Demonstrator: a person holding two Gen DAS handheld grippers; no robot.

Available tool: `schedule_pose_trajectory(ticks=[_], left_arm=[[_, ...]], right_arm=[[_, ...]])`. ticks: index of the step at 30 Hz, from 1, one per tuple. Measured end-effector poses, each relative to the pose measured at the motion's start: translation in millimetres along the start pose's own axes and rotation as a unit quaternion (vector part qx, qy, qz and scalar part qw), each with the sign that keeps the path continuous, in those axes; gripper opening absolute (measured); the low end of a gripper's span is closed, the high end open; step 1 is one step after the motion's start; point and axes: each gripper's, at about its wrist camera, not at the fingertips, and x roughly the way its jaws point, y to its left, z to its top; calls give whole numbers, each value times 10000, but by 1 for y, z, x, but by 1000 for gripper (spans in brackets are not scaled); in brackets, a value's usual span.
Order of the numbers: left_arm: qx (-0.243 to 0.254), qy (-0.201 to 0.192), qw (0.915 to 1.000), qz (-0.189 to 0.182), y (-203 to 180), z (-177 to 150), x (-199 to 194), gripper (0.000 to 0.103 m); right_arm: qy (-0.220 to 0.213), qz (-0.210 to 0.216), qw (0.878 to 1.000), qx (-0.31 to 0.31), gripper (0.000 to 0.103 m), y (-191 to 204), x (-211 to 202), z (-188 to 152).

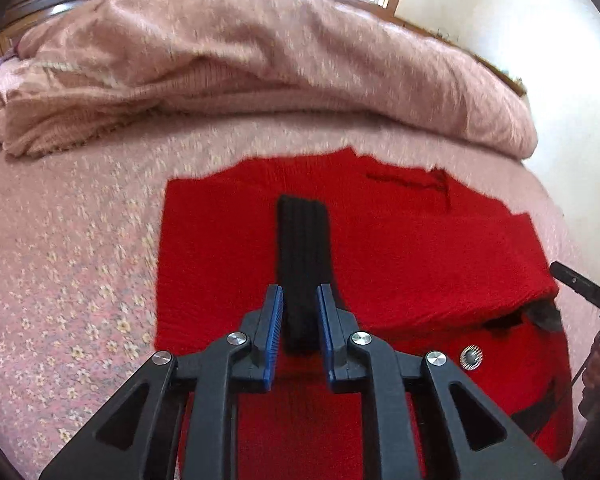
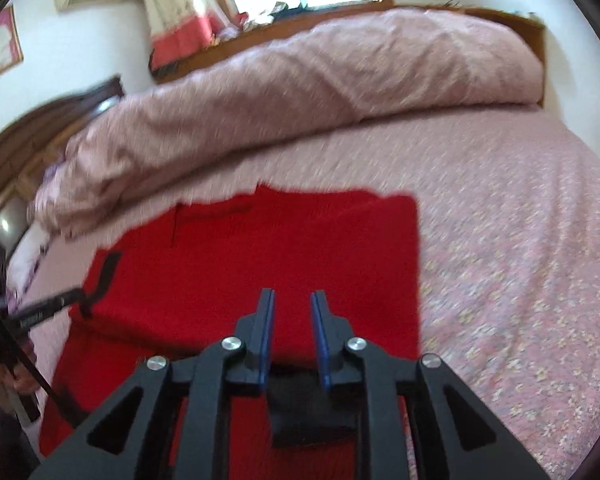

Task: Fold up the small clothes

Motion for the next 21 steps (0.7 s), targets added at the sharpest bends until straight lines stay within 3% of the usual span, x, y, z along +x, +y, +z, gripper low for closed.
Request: schedule_pose_trajectory(ticks=[4, 10, 13, 15, 18, 21], left_arm=[[-102, 174, 9998, 31, 2, -6, 11, 11], [-156, 137, 9998, 52, 5, -11, -19, 20], [-99, 106, 9999, 57, 11, -23, -42, 28], [-22, 99, 9999, 119, 16, -33, -54, 30], [-43, 178, 9997, 183, 31, -57, -72, 35], [-166, 363, 9990, 182, 45, -84, -83, 37]], right_arm=[[694, -417, 9967, -3, 16, -5, 27, -10], [387, -111, 9986, 338, 19, -14, 7, -12], [153, -6, 9993, 337, 28, -16, -14, -20], [-75, 84, 9996, 250, 43, -18, -33, -30], [-323, 203, 9992, 140, 56, -27, -56, -48], [-270, -86, 9992, 275, 67, -47, -75, -79]])
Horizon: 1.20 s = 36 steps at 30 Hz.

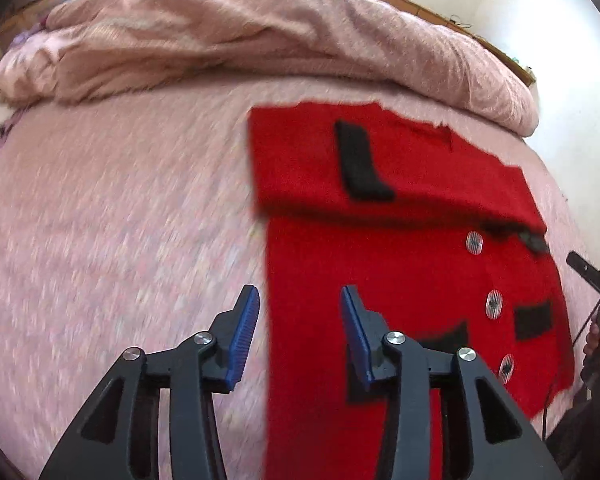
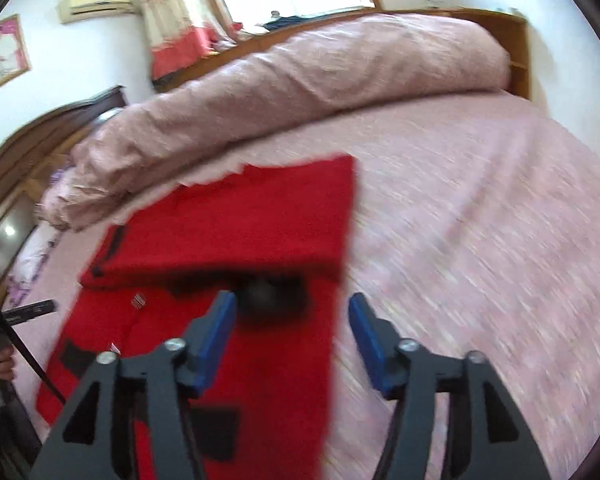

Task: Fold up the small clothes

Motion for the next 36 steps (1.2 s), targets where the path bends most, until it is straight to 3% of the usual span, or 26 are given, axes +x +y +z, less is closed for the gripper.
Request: schedule_pose_trajectory(ticks=[2, 6, 10, 13, 16, 21, 26, 31, 36], left_arm=[[-127, 157, 9998, 30, 10, -21, -5, 38], [-493, 507, 9973, -193, 29, -57, -8, 39], [-819, 356, 9955, -314, 38, -79, -21, 39], [-981, 388, 9926, -602, 37, -86, -22, 42], [-1012, 501, 9899, -860, 28, -94, -21, 46], [-706, 590, 9921, -852, 9, -109, -24, 55], [-931, 656, 9865, -1180, 6, -122, -30, 57], [-1217, 530, 9821, -1340, 13, -103, -19, 57], [-1459, 433, 9766, -1519, 19, -94, -12, 57]], right_arm=[[197, 43, 9994, 291, 67, -15, -4, -16], [370, 576, 9907, 1174, 70, -48, -22, -57], [359, 1416, 9682, 2033, 71, -65, -41, -86], [435, 1783, 9522, 2443, 71, -67, -41, -99], [526, 1866, 9518, 2379, 71, -54, -40, -108], [683, 1964, 9551, 2111, 72, -27, -39, -122], [706, 2072, 9520, 2139, 72, -15, -42, -130], [747, 1969, 9546, 2105, 71, -8, -37, -130], [663, 2041, 9494, 2291, 71, -12, -34, -127]])
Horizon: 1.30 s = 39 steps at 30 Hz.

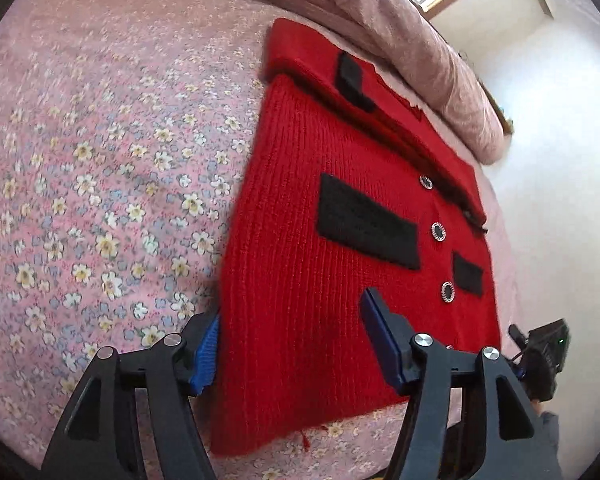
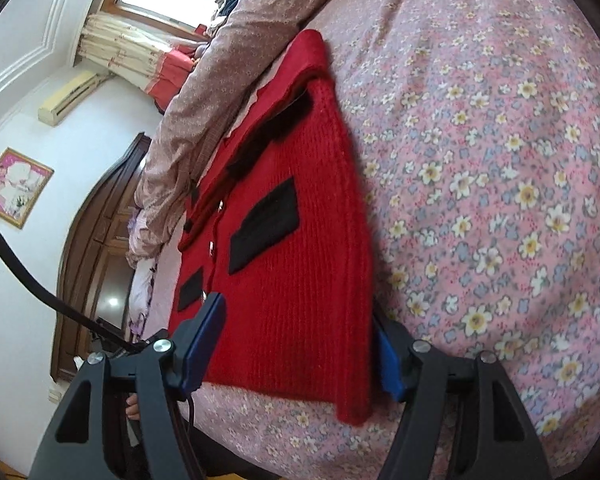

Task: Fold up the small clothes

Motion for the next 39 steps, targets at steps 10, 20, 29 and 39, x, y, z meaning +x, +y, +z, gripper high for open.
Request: schedule_pose_trajectory(ticks=[10, 20, 29, 39], left_arm=[[-506, 218, 9976, -415, 11, -17, -12, 57], [-409, 165, 9986, -294, 6, -21, -9, 57], [-339, 148, 9992, 162, 6, -21, -4, 19], [-564, 47, 9984, -66, 17, -15, -11, 3]], right_arm=[[97, 46, 9999, 69, 59, -8, -8, -3], [224, 142, 9990, 353, 49, -14, -12, -15], [282, -105, 9992, 276, 26, -11, -5, -15], [-5, -99, 9999, 24, 9, 1, -12, -6]])
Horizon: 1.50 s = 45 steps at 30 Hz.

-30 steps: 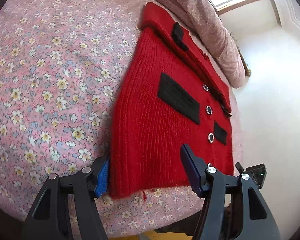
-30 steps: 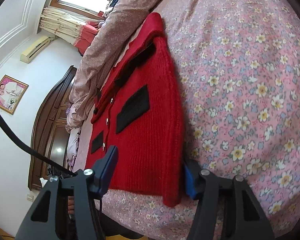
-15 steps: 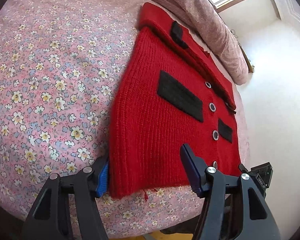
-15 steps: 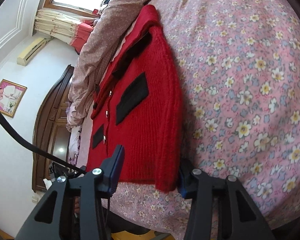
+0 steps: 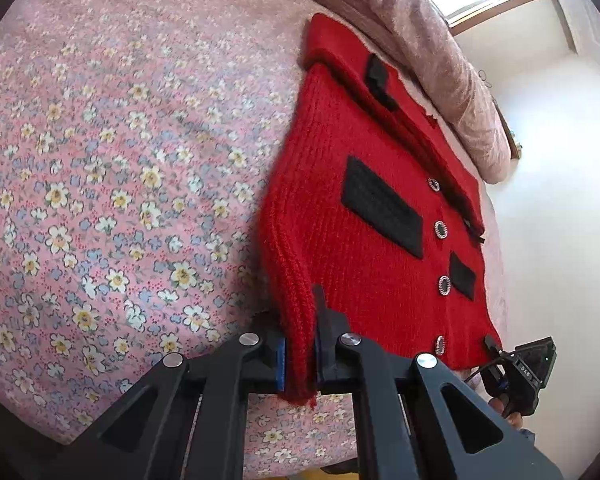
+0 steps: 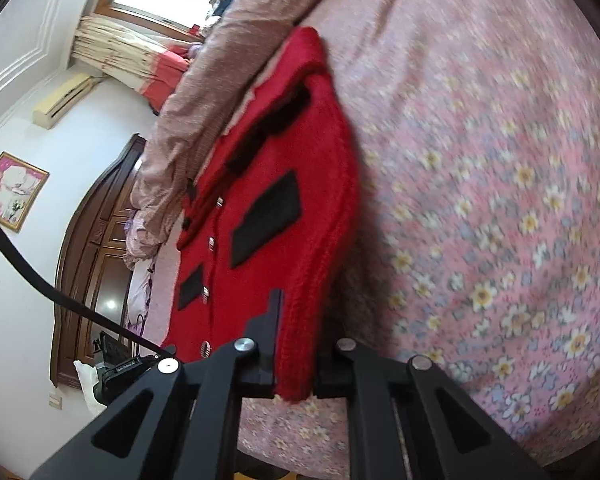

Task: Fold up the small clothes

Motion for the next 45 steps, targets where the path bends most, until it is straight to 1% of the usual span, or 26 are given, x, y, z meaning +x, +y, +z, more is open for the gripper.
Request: schedule_pose_trajectory(ticks=[4, 6, 8, 10, 15, 21, 23, 25, 29, 32, 35, 40, 43, 45], left_arm=[[-78, -88, 9997, -235, -4, 6, -6, 3], [-142, -143, 9991, -376, -8, 14, -8, 3], [-152, -139, 9988, -436, -13, 22, -10, 3], [-118, -218, 9982, -541, -20, 32, -13, 3], [167, -503, 9974, -492, -43, 59, -19, 3], [124, -613, 9974, -368, -52, 94, -5, 3], [167, -686, 9971, -295, -56, 105, -1, 3], [202, -768, 9966, -237, -61, 115, 3, 3], [237, -854, 9959, -174, -65, 130, 9, 3], [193, -949, 9951, -218, -66, 141, 9, 3], [201, -938, 9951, -220, -70, 153, 15, 3], [353, -910, 9951, -123, -78, 170, 29, 3], [368, -927, 9948, -196, -81, 182, 34, 3], [361, -984, 9941, -278, -83, 193, 35, 3]], right_arm=[[-243, 165, 9995, -74, 9, 6, -8, 9], [-302, 179, 9994, -76, 9, 9, -8, 15], [-336, 184, 9992, -75, 9, 12, -6, 22], [-361, 193, 9991, -142, 9, 18, -4, 33], [-555, 204, 9963, -620, 9, 45, -1, 58], [-669, -46, 9934, -933, 9, 64, 15, 93], [-713, -187, 9920, -1027, 9, 67, 20, 103], [-769, -299, 9913, -1023, 9, 67, 24, 114], [-802, -378, 9920, -898, 9, 60, 31, 133], [-821, -437, 9919, -868, 9, 58, 36, 142], [-821, -510, 9911, -911, 9, 60, 43, 150], [-803, -436, 9912, -958, 9, 65, 57, 163], [-793, -457, 9903, -1046, 9, 73, 66, 173], [-846, -370, 9895, -1109, 9, 79, 71, 182]])
